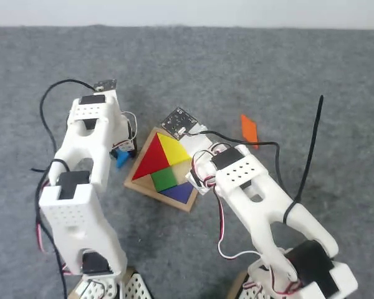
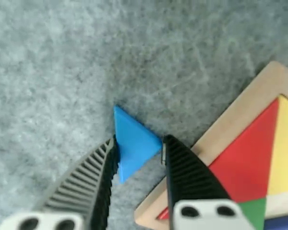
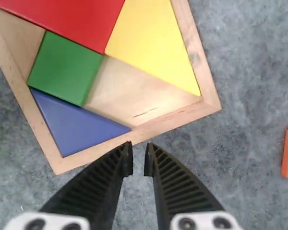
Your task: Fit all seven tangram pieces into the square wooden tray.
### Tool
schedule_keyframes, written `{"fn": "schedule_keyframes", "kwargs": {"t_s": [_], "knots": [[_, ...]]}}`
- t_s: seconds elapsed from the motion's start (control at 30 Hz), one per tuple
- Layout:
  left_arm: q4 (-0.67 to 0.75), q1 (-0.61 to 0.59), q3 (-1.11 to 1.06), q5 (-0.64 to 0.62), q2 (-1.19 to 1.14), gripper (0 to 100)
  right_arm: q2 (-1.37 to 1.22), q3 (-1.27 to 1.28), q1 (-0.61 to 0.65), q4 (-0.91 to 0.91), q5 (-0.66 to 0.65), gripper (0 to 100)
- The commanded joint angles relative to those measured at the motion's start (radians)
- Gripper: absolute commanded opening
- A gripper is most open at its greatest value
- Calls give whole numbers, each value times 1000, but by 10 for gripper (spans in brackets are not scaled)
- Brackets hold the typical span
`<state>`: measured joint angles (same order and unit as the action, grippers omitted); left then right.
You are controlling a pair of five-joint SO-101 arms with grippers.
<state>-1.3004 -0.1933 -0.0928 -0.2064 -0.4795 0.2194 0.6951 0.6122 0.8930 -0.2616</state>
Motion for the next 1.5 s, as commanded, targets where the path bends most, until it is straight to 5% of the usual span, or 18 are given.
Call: {"fn": "schedule_keyframes", "kwargs": {"t_s": [0.0, 0.47, 1.0, 1.27, 1.47], "knots": [[-3, -11, 19, -9, -9, 76, 64, -12, -10, 8, -15, 54], [5, -11, -7, 23, 25, 19, 65, -14, -12, 8, -15, 54], [166, -11, -248, 35, 284, 20, 65, -14, -12, 8, -15, 54], [190, -77, -243, 91, 272, 212, 65, -14, -12, 12, -15, 54], [229, -66, -246, 89, 270, 217, 65, -14, -8, 15, -15, 54]]}}
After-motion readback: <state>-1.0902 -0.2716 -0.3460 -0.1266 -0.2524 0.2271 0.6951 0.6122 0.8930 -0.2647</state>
